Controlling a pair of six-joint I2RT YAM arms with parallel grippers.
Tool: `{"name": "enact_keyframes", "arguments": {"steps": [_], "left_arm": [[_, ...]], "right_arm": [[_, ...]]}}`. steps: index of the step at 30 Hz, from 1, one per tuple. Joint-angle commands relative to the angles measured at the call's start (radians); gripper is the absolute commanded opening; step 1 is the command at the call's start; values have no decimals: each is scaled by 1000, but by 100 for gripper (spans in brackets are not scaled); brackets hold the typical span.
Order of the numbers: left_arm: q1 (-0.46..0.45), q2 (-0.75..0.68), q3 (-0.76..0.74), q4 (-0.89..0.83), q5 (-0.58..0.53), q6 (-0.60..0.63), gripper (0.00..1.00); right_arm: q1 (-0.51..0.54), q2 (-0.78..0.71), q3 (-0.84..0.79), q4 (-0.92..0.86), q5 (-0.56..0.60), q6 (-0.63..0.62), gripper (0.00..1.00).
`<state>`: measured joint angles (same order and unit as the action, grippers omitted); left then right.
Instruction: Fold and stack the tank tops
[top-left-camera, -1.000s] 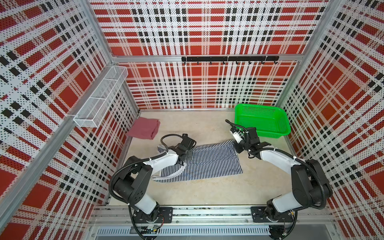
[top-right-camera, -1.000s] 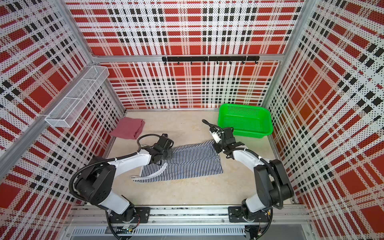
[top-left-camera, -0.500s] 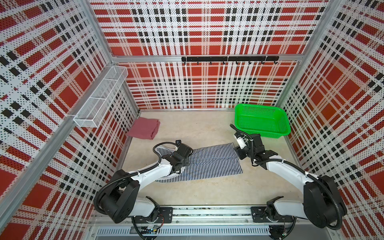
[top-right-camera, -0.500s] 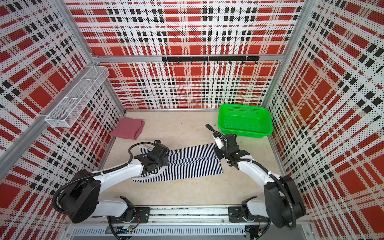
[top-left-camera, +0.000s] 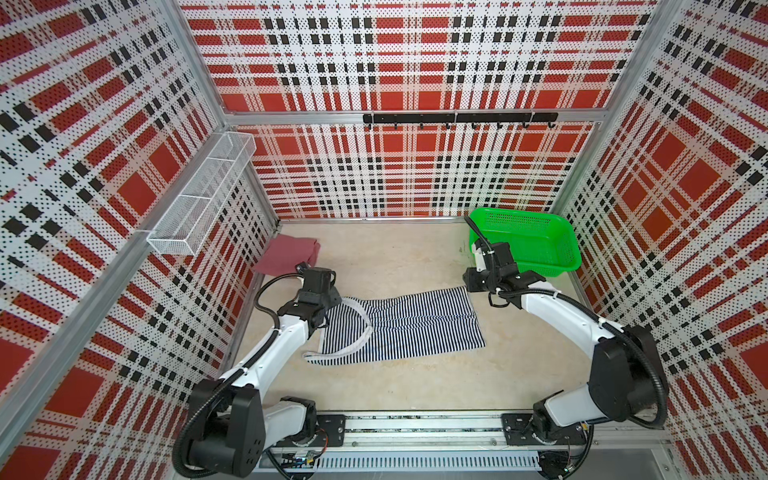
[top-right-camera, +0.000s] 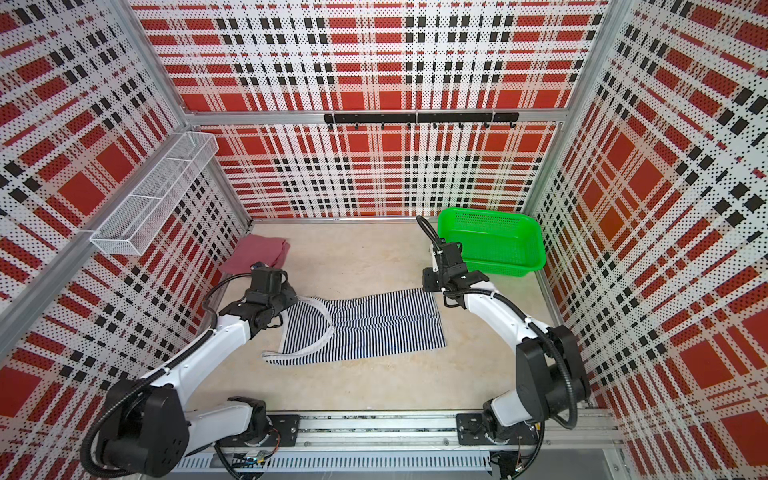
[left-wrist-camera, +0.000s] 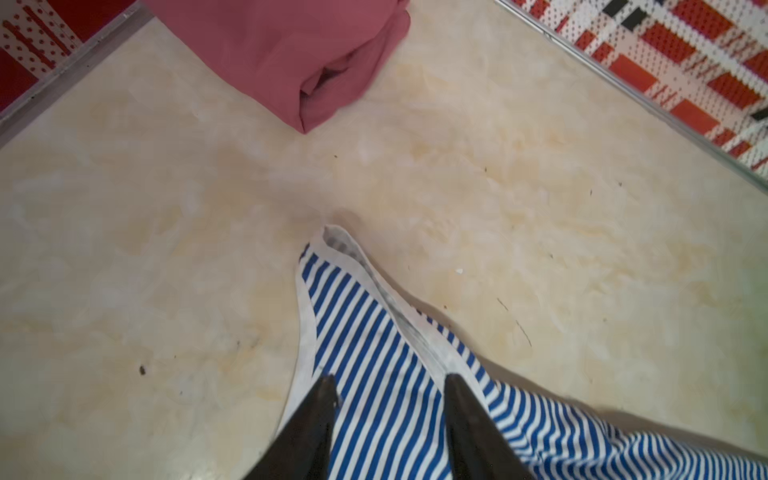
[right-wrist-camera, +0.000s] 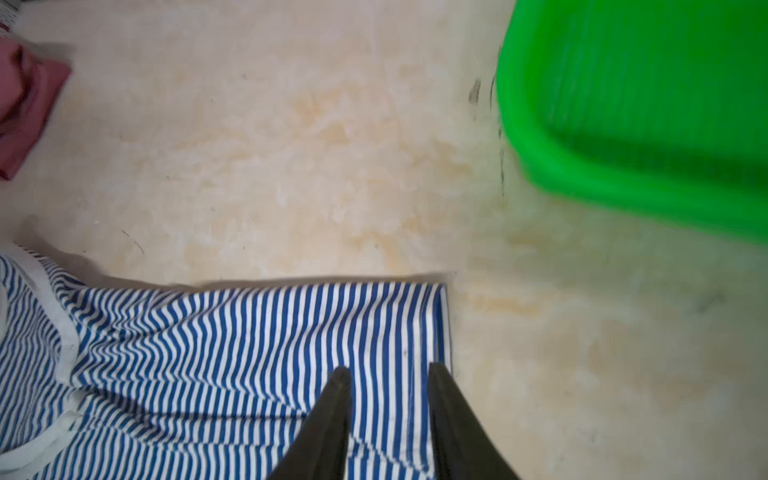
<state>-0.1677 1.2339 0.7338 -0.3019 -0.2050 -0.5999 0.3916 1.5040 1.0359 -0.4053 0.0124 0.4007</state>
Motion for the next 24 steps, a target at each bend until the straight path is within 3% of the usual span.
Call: {"name": "enact_keyframes", "arguments": {"steps": [1,5,9,24], "left_arm": [[-51,23,-4,75,128,-23,45],[-156,12,-40,-17,156,-63,47],[-205,12,-102,-4,216,-113,48],[-286,178,-103,75,235,-144,47]], "right_arm": [[-10,15,-18,-108,15,118,36],[-92,28,-63,-149,-155,106,39],[-100,54,-77,-168,-225,78,42],[-101,127,-77,-104,-265,49,41]]}}
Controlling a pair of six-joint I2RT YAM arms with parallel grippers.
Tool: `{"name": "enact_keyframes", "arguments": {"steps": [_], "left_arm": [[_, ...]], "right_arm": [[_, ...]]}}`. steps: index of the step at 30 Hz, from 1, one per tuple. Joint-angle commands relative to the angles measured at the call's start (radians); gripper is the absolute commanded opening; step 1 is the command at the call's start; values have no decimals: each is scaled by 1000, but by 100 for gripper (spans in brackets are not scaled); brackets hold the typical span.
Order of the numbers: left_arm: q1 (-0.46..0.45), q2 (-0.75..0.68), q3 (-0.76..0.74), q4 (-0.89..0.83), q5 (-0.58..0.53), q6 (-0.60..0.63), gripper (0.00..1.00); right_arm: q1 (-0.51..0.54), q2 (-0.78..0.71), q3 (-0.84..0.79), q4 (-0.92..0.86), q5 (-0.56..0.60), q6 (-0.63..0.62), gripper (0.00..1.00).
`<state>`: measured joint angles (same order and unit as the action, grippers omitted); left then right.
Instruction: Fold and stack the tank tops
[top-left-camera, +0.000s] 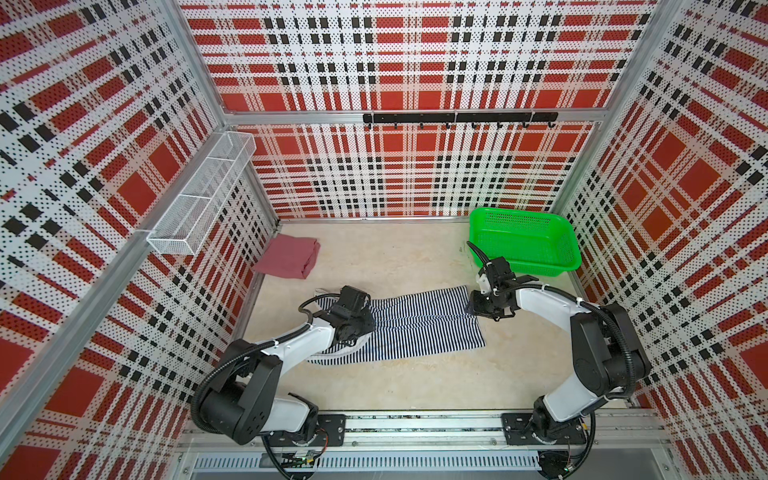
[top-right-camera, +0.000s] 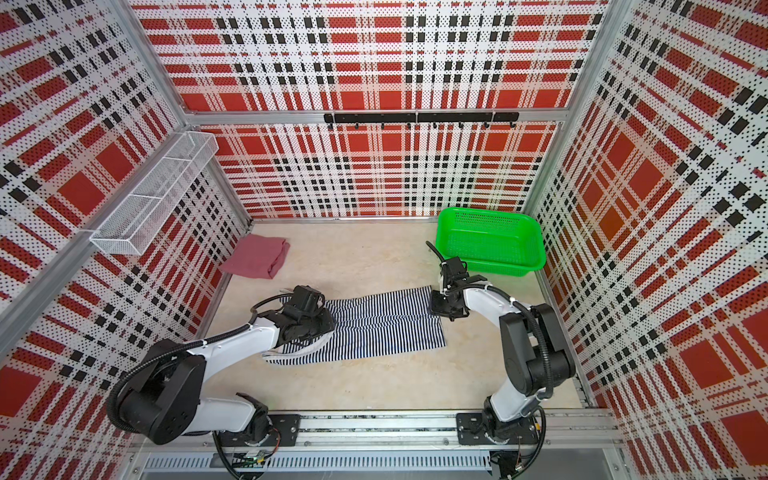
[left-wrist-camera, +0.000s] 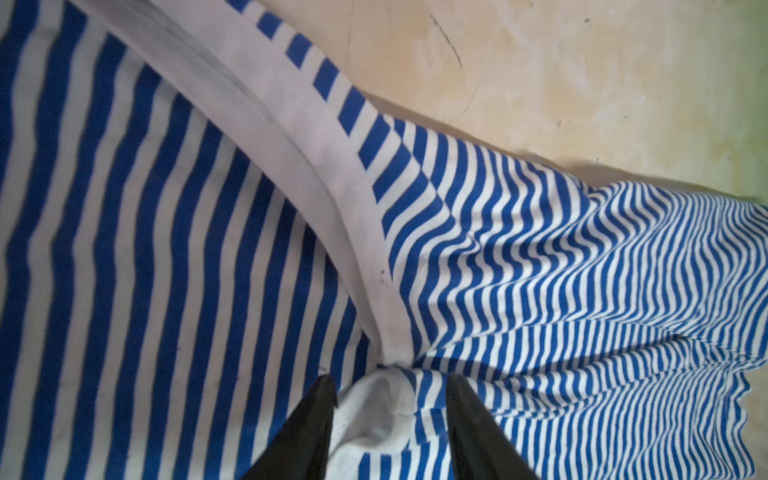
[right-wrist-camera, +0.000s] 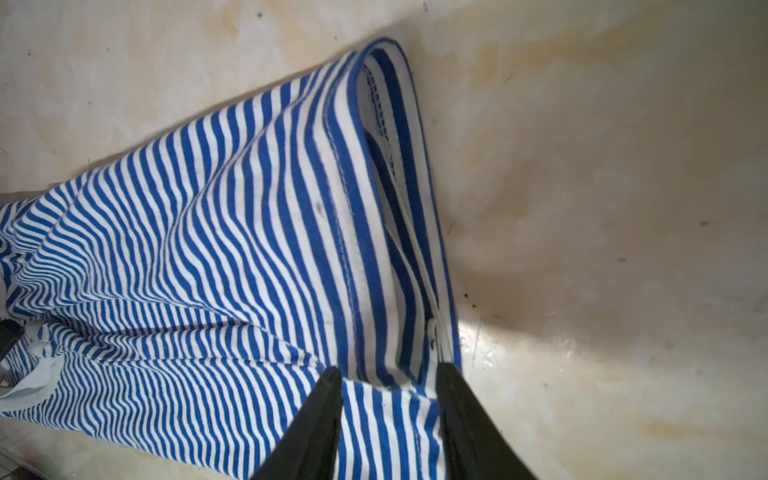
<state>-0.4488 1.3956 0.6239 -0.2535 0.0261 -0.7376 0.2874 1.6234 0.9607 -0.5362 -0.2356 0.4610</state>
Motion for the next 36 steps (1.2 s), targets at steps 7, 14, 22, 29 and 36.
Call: {"name": "enact_keyframes", "arguments": {"steps": [7,14,22,29,36], "left_arm": [[1,32,32,33,-22,7,33],[6,20,70,-4,-35,25,12],[14,8,82,-23,-38,38,7],[14,-20,101,-39,-50,40,0],[15,17,82,-31,-55,42,40]], "right_arm": [[3,43,10,54,-18,-21,34],[2,18,45,7,18,-40,0],[3,-14,84,-53,39,-64,0],[2,-29,101,-80,39,-73,0],[3,-19,92,-67,26,-70,0]]}}
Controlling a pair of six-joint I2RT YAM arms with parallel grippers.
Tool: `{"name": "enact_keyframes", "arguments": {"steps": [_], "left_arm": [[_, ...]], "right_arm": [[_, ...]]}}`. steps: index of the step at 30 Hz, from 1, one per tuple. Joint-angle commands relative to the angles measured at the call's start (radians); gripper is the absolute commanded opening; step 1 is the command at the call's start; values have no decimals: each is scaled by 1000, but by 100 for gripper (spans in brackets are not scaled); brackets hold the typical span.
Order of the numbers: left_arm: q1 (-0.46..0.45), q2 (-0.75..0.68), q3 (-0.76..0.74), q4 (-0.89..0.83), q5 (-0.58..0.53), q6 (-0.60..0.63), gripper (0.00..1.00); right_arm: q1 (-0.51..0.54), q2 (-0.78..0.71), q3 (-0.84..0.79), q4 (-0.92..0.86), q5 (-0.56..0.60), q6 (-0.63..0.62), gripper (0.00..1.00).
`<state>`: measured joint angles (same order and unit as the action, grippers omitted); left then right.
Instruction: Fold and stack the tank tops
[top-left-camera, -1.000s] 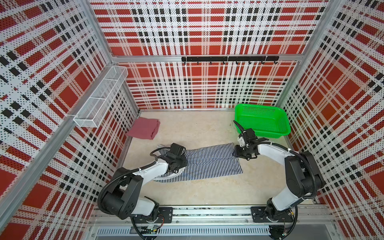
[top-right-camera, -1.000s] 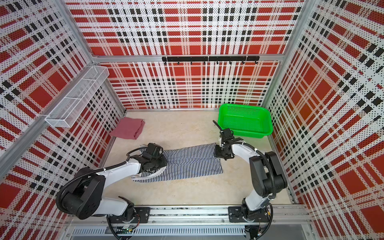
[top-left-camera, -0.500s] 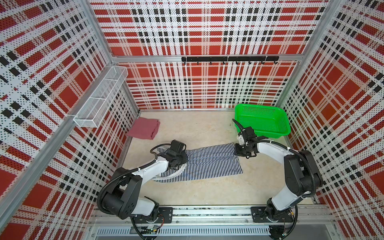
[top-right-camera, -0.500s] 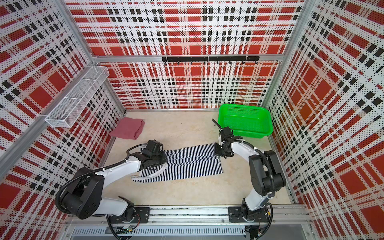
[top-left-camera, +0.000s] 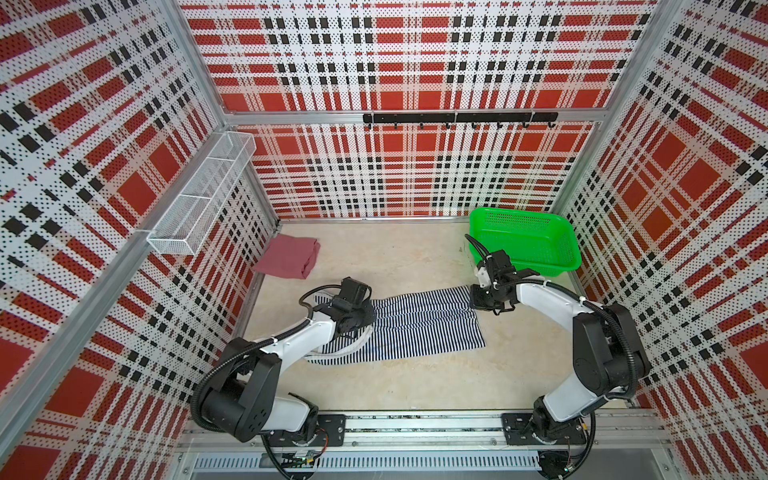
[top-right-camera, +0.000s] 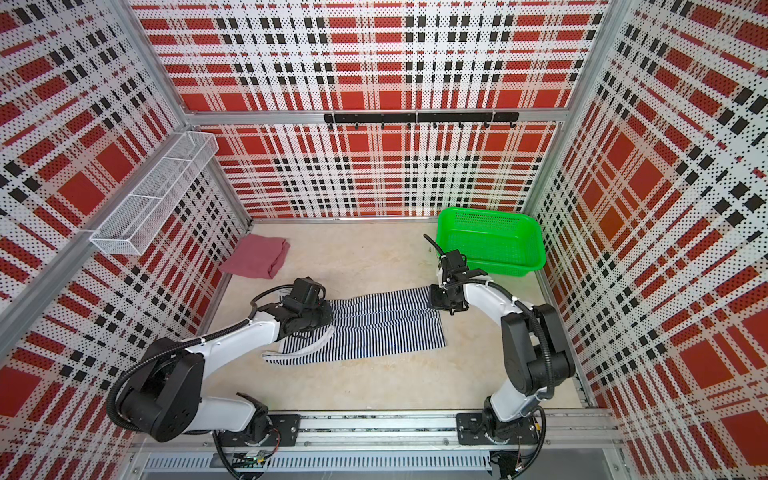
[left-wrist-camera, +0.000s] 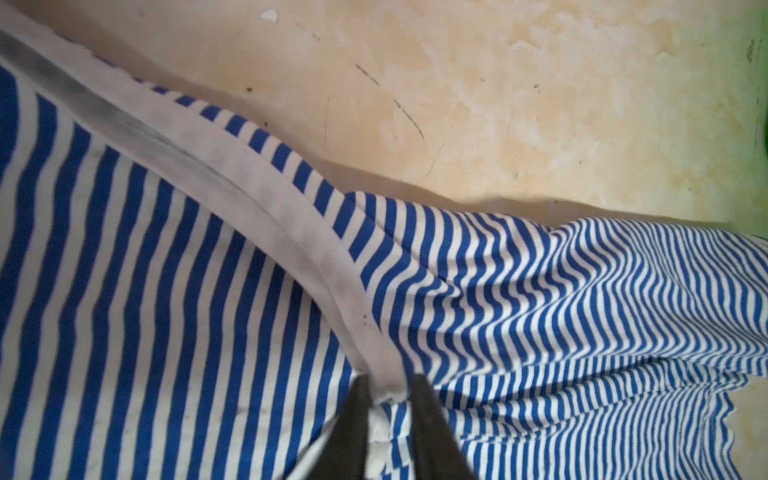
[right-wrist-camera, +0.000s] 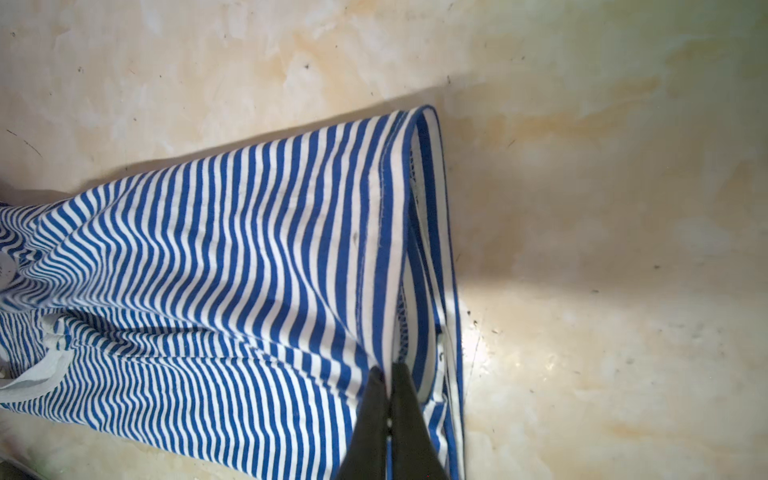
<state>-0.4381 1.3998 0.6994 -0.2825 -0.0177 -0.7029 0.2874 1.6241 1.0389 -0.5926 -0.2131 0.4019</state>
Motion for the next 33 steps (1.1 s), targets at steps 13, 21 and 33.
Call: {"name": "enact_keyframes", "arguments": {"steps": [13,21,33], "left_arm": [[0,101,-14,78,21,-2,42],[-6,94,18,55,21,8,18],[15,-15,60,-44,17,41,0]], "right_arm": [[2,-13,11,-9,6,-19,0],[3,-14,13,-18,15,-22,0],[3,-39,59,-76,27,-28,0]]}}
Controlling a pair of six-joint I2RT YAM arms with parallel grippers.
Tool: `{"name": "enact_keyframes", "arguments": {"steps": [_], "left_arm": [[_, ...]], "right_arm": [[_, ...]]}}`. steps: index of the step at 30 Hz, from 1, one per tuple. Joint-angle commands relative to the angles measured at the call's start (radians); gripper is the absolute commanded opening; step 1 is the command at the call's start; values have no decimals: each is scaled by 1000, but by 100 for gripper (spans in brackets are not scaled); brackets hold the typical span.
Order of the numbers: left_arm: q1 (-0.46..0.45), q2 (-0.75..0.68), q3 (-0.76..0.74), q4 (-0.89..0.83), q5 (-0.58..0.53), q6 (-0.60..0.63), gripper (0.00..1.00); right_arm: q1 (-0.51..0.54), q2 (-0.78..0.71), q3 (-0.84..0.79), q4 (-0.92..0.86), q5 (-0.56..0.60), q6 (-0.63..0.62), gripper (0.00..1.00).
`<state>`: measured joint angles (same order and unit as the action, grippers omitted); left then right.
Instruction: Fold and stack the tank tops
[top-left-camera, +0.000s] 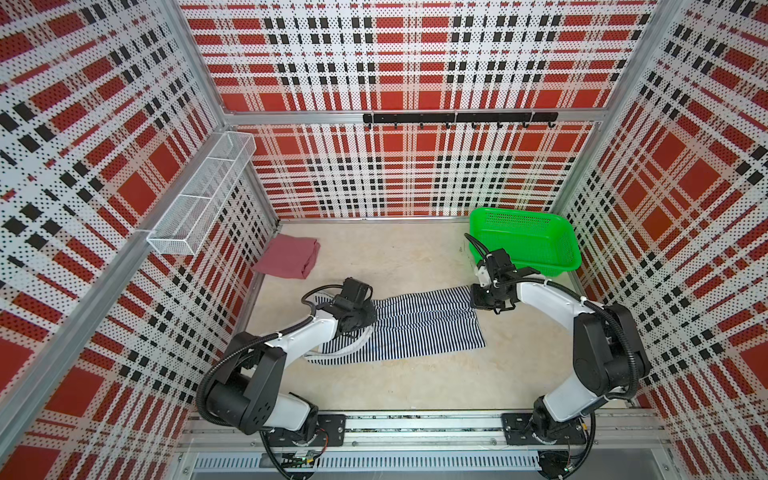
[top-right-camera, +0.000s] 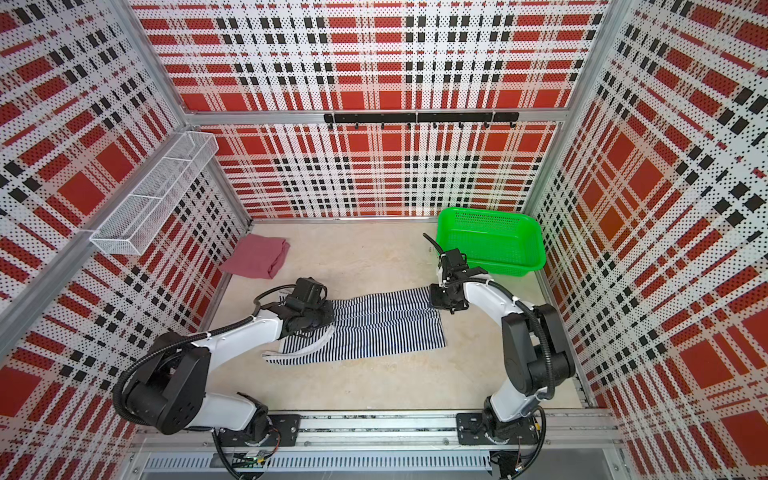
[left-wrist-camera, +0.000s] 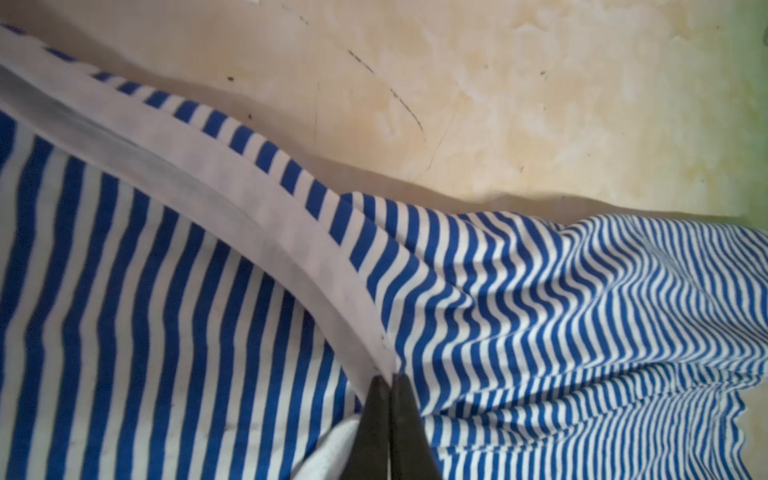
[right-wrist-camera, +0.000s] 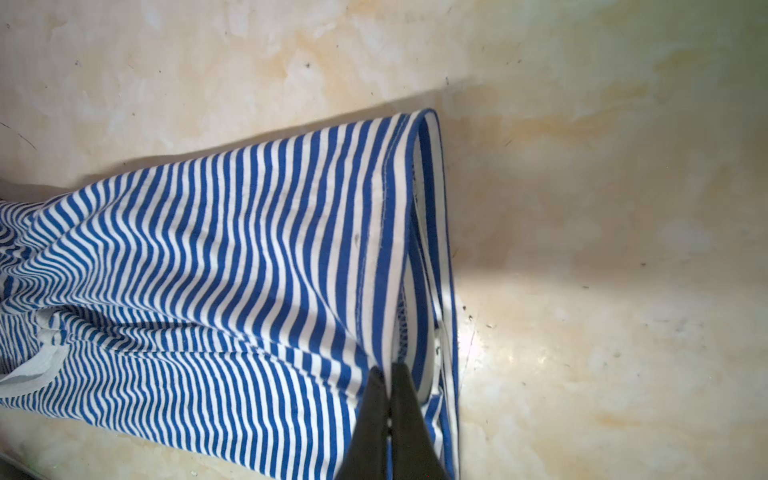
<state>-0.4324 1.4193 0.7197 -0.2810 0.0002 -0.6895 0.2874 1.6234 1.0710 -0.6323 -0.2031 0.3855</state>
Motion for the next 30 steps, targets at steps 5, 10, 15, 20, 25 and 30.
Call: {"name": "enact_keyframes", "arguments": {"steps": [5,10,15,20,25,30], "left_arm": [[-9,-65,55,-126,6,42,0],[-58,-116,-11,-172,-5,-14,0],[-86,-203,-172,-106,-36,-130,2],[-55,-287,-213,-103,-71,-157,47],[43,-341,-96,-194,-102,-61,54],[100,-277,-29,-154,-94,-1,53]], "right_arm": [[3,-69,9,-83,27,-16,0],[4,-101,-47,-91,30,-15,0],[3,-85,-121,-36,24,-4,0],[2,-63,-137,-34,54,-14,15],[-4,-105,-39,-102,138,-47,46],[17,-133,7,-50,117,-85,57]]}}
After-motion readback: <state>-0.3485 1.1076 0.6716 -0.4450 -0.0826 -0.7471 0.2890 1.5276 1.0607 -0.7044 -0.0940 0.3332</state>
